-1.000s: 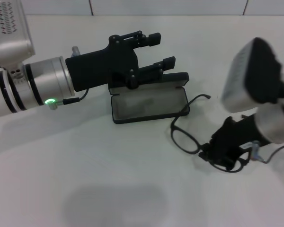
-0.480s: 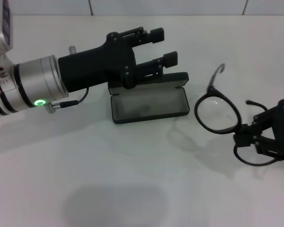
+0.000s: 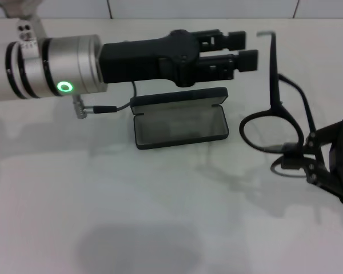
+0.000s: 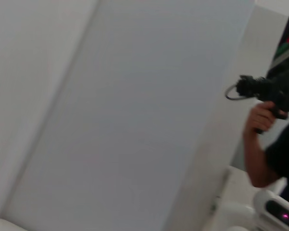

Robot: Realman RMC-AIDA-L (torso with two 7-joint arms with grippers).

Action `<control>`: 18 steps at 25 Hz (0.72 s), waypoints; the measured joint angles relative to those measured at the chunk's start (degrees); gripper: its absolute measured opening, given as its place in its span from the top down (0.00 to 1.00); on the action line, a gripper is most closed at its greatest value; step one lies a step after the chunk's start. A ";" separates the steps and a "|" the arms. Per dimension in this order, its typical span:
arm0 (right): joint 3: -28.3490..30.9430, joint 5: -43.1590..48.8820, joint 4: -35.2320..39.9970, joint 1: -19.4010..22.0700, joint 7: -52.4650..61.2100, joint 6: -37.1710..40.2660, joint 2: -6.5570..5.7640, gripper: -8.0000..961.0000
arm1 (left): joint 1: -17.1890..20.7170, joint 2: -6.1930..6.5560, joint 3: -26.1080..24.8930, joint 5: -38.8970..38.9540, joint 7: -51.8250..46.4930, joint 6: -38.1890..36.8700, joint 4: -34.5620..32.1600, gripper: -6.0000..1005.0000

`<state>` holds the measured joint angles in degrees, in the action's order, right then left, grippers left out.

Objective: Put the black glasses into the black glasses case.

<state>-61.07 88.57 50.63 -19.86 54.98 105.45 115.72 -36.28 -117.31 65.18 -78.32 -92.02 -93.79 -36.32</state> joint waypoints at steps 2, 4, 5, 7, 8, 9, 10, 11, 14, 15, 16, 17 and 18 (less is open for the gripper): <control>0.05 -0.51 -0.14 -0.02 -1.44 -1.26 -0.01 0.89 | -1.27 0.04 0.03 -0.59 -0.20 -1.46 1.70 0.35; -0.01 -0.61 -0.15 -0.15 -2.02 -2.61 0.02 0.89 | -2.12 0.04 0.03 -0.90 -0.25 -2.89 2.78 0.35; -0.11 -0.61 -0.15 -0.25 -2.40 -3.64 0.05 0.89 | -2.34 0.00 0.04 -0.96 -0.31 -3.23 2.95 0.35; -0.25 -0.40 0.09 0.00 -3.32 -4.28 0.03 0.89 | -2.55 -0.11 -0.09 -0.99 -0.40 -3.53 3.02 0.35; -0.27 -0.35 0.14 0.08 -3.45 -4.29 0.01 0.89 | -2.52 -0.17 -0.24 -0.86 -0.35 -3.54 2.99 0.35; -0.28 -0.30 0.18 0.14 -3.50 -4.28 -0.01 0.89 | -2.40 -0.22 -0.46 -0.47 -0.21 -3.51 2.90 0.35; -0.31 -0.12 0.23 0.25 -3.57 -4.26 -0.07 0.89 | -2.24 -0.25 -0.65 0.09 -0.03 -3.45 2.87 0.35; -0.31 -0.12 0.23 0.25 -3.57 -4.26 -0.07 0.89 | -2.05 -0.26 -0.98 0.68 0.16 -3.37 2.88 0.35; -0.42 0.40 -0.09 0.38 -4.59 -4.31 -0.19 0.89 | -1.90 -0.64 -1.98 2.23 0.65 -3.31 3.11 0.35; -0.48 0.57 -0.20 0.41 -5.24 -4.30 -0.15 0.89 | -2.07 -0.96 -1.94 2.33 1.02 -3.31 3.13 0.35; -0.50 0.67 -0.22 0.43 -5.47 -4.28 -0.13 0.89 | -2.27 -1.17 -1.84 2.31 1.26 -3.31 3.13 0.35; -0.52 0.88 -0.23 0.45 -5.70 -4.20 -0.08 0.89 | -2.64 -1.42 -1.68 1.93 1.33 -3.31 3.13 0.35; -0.56 1.03 -0.19 0.47 -5.85 -4.13 -0.04 0.89 | -2.95 -1.61 -1.62 1.33 1.25 -3.31 3.13 0.35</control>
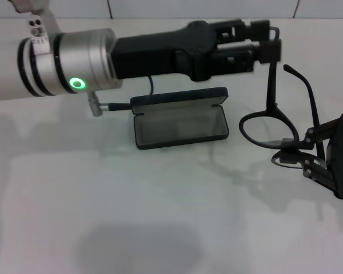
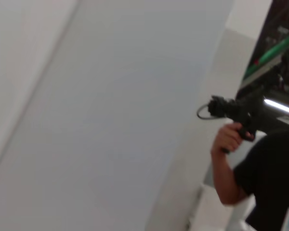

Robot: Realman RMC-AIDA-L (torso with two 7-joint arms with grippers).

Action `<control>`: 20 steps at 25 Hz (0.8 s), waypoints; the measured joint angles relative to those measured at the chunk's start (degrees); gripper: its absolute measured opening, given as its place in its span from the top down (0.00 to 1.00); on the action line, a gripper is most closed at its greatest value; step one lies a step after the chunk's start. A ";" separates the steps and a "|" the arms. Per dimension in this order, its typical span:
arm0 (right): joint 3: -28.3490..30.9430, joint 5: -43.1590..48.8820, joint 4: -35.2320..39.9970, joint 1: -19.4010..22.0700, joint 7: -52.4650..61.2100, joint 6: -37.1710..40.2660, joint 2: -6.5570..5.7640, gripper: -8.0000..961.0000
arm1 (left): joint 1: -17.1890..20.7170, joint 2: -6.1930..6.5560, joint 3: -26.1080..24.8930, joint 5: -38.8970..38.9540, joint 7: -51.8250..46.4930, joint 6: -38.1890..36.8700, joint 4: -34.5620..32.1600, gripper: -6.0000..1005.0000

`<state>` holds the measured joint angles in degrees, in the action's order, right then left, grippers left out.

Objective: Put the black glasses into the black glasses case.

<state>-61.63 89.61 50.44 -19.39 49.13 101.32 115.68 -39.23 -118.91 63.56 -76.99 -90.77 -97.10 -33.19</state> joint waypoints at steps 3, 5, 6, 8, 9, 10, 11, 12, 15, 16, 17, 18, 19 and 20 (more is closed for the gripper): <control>-0.45 0.08 0.22 -0.01 -0.64 0.22 0.08 0.89 | -1.64 -0.24 0.08 -3.69 -2.84 0.78 0.18 0.35; -1.17 0.09 0.35 -0.04 -1.54 0.30 0.09 0.89 | -2.05 -0.23 0.09 -4.99 -4.15 1.34 0.29 0.35; -1.17 0.09 0.35 -0.04 -1.54 0.30 0.09 0.89 | -2.47 -0.15 0.09 -6.07 -5.52 2.00 0.47 0.35; -1.52 -0.02 0.56 -0.02 -2.76 0.47 0.17 0.89 | -4.00 0.26 0.01 -9.38 -8.45 3.41 1.89 0.36; -1.52 -0.12 0.56 -0.02 -3.04 0.60 0.17 0.89 | -4.34 0.33 0.01 -9.78 -8.75 3.51 2.31 0.36; -1.51 -0.20 0.56 -0.03 -3.41 0.78 0.16 0.89 | -4.77 0.40 0.01 -10.19 -9.08 3.56 2.84 0.36; -1.51 -0.32 0.50 -0.02 -4.06 1.09 0.16 0.89 | -5.11 0.46 0.02 -10.46 -9.28 3.57 3.20 0.36; -1.51 -0.34 0.46 -0.03 -4.39 1.23 0.16 0.89 | -5.39 0.48 0.03 -10.84 -9.45 3.56 3.38 0.36; -1.50 -0.41 0.30 -0.03 -5.61 1.59 0.20 0.89 | -5.90 0.46 0.10 -12.13 -9.80 3.24 3.53 0.36; -1.50 -0.44 0.29 -0.03 -5.68 1.60 0.21 0.89 | -5.95 0.41 0.12 -12.37 -9.83 3.14 3.49 0.36; -1.49 -0.47 0.28 -0.01 -5.74 1.60 0.22 0.89 | -5.98 0.36 0.15 -12.47 -9.87 3.09 3.43 0.36; -1.48 -0.49 0.28 0.01 -5.77 1.61 0.22 0.89 | -5.99 0.36 0.15 -12.47 -9.89 3.08 3.42 0.36; -1.48 -0.51 0.27 0.08 -5.89 1.63 0.23 0.89 | -6.00 0.36 0.15 -12.45 -9.92 3.07 3.42 0.36; -1.44 -0.52 0.26 0.22 -6.22 1.67 0.24 0.89 | -6.00 0.37 0.16 -12.35 -9.94 3.06 3.42 0.36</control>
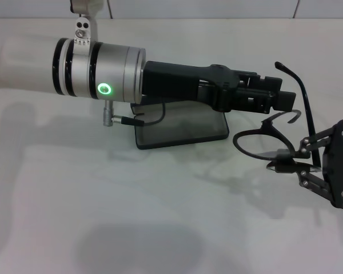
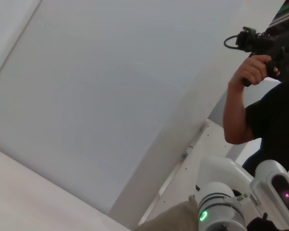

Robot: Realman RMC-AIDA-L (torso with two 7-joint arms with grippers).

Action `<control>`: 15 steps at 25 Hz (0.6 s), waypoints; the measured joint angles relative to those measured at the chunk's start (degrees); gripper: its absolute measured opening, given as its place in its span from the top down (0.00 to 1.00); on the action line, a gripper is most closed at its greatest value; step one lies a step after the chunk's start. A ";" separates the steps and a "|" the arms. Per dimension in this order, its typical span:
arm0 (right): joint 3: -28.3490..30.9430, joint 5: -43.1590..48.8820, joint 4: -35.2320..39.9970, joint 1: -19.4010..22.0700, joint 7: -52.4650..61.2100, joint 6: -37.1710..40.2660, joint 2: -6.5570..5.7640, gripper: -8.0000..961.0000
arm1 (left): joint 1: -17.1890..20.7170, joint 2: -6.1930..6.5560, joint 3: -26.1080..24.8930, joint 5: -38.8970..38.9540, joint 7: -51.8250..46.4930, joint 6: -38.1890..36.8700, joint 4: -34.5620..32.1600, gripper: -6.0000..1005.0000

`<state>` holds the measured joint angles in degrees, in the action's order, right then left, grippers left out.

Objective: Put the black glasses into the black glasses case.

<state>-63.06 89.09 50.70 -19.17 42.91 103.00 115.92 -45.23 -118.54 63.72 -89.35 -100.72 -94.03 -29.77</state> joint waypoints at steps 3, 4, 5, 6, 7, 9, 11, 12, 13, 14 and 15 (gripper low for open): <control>0.55 -1.82 -0.27 1.25 -3.29 0.99 0.01 0.89 | 0.13 0.11 -0.26 0.13 0.14 -0.01 -0.12 0.36; 0.61 -3.13 -0.39 1.79 -4.52 1.70 0.01 0.89 | 0.28 0.17 -0.37 0.14 0.22 0.02 -0.16 0.36; 0.62 -5.52 -0.62 2.68 -6.52 3.11 0.01 0.89 | 0.41 0.22 -0.41 0.13 0.28 0.08 -0.19 0.36; 0.60 -7.62 -0.80 3.24 -8.15 4.94 0.00 0.89 | 0.41 0.22 -0.41 0.13 0.28 0.08 -0.19 0.36; 0.53 -9.39 -1.02 3.65 -9.57 7.03 -0.02 0.89 | 0.59 0.39 -0.43 -0.03 0.46 0.53 -0.24 0.36; 0.29 -10.93 -1.33 3.52 -10.87 11.18 -0.05 0.89 | 0.64 0.45 -0.32 -0.41 0.87 1.31 -0.25 0.36; -0.27 -11.28 -1.91 2.58 -11.03 14.55 -0.05 0.89 | 0.47 0.40 -0.33 -1.10 1.83 3.11 -0.03 0.36; -0.70 -11.30 -2.60 1.88 -10.95 15.57 -0.05 0.89 | 0.41 0.26 -0.45 -1.25 2.28 4.27 0.09 0.36; -1.55 -11.37 -3.98 0.52 -10.83 16.45 0.01 0.89 | 0.41 0.01 -0.51 -1.35 2.76 5.53 0.19 0.36; -2.57 -11.71 -5.85 -0.79 -10.82 16.83 0.04 0.89 | 0.50 -0.42 -0.55 -1.09 3.60 7.32 0.18 0.36; -3.52 -12.25 -7.76 -2.19 -10.80 17.01 0.06 0.89 | 0.55 -0.80 -0.54 -0.53 4.76 8.61 0.17 0.36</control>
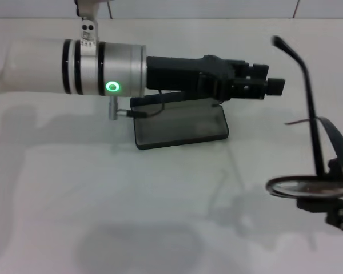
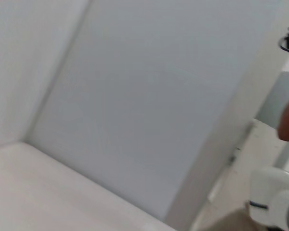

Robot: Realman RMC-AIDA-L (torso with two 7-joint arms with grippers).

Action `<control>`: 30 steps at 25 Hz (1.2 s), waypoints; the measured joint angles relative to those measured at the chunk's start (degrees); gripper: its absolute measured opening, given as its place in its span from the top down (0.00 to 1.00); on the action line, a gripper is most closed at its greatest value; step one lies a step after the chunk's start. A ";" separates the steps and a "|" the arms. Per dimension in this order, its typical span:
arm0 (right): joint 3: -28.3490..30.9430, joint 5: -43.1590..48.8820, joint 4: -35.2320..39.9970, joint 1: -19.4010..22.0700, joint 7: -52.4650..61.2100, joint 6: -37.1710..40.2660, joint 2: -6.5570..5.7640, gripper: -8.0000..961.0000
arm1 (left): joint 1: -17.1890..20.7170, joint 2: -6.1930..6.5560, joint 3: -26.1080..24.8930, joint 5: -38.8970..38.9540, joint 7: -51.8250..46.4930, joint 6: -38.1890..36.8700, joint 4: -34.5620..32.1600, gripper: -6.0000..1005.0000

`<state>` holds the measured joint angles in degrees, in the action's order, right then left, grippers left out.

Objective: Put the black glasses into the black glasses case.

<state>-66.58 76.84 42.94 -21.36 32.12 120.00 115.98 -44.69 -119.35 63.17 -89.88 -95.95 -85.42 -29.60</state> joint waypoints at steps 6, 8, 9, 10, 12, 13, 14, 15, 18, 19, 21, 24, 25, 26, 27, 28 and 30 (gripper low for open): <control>-2.41 -1.70 -14.61 -9.21 3.59 -2.45 -0.24 0.89 | -0.25 -0.75 3.01 8.46 10.11 1.27 1.48 0.36; -2.43 -1.59 -18.43 -11.60 4.91 -4.28 -0.30 0.89 | 0.78 -0.69 4.87 12.21 14.37 -0.08 1.71 0.36; -2.43 -1.54 -19.28 -12.08 5.62 -5.11 -0.31 0.89 | 1.37 -0.67 5.36 13.31 16.21 -0.88 1.73 0.36; -2.44 -1.52 -19.81 -12.45 6.69 -6.17 -0.28 0.89 | 2.04 -0.68 5.53 14.03 18.84 -2.34 1.74 0.36; -2.46 -1.52 -20.09 -12.58 8.37 -7.86 -0.20 0.89 | 3.38 -0.79 5.65 14.66 23.34 -5.00 1.73 0.36; -2.46 -1.53 -20.12 -12.57 9.50 -8.80 -0.14 0.89 | 3.64 -0.81 5.66 14.74 24.11 -5.43 1.74 0.36; -2.48 -1.53 -20.09 -12.51 10.81 -9.58 -0.08 0.89 | 3.95 -0.83 5.67 14.85 25.12 -6.05 1.73 0.36; -2.49 -1.53 -20.09 -12.51 11.99 -9.92 -0.08 0.89 | 4.32 -0.85 5.70 15.05 26.00 -6.62 1.74 0.36; -2.50 -1.48 -20.27 -12.53 14.39 -10.49 -0.29 0.89 | 4.93 -0.84 5.73 15.74 27.11 -7.36 1.80 0.36; -2.50 -1.44 -20.27 -12.41 14.94 -10.78 -0.36 0.89 | 5.03 -0.82 5.73 15.81 27.22 -7.42 1.81 0.36; -2.50 -1.27 -20.27 -12.22 15.23 -11.14 -0.39 0.89 | 5.28 -0.78 5.73 15.86 27.30 -7.46 1.82 0.36; -2.50 -0.38 -20.34 -12.05 15.32 -11.45 -0.46 0.89 | 5.48 -0.77 5.74 15.87 27.35 -7.60 1.81 0.36; -2.50 -0.16 -20.36 -11.99 15.33 -11.45 -0.47 0.89 | 5.48 -0.77 5.74 15.88 27.36 -7.62 1.81 0.36; -2.49 0.21 -20.31 -11.82 15.33 -11.41 -0.48 0.89 | 5.49 -0.78 5.74 15.87 27.37 -7.65 1.81 0.36; -2.49 0.65 -20.10 -11.58 15.34 -11.27 -0.49 0.89 | 5.50 -0.80 5.75 15.87 27.38 -7.67 1.81 0.36; -2.49 0.99 -19.91 -11.38 15.34 -11.13 -0.49 0.89 | 5.54 -0.81 5.74 15.87 27.41 -7.67 1.83 0.36; -2.41 1.98 -19.45 -10.86 15.26 -11.08 -0.49 0.89 | 5.66 -0.86 5.58 15.87 27.98 -7.46 2.10 0.36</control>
<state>-69.00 78.82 23.49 -32.22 47.38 108.93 115.48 -39.02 -120.20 68.76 -74.00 -67.98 -92.88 -27.50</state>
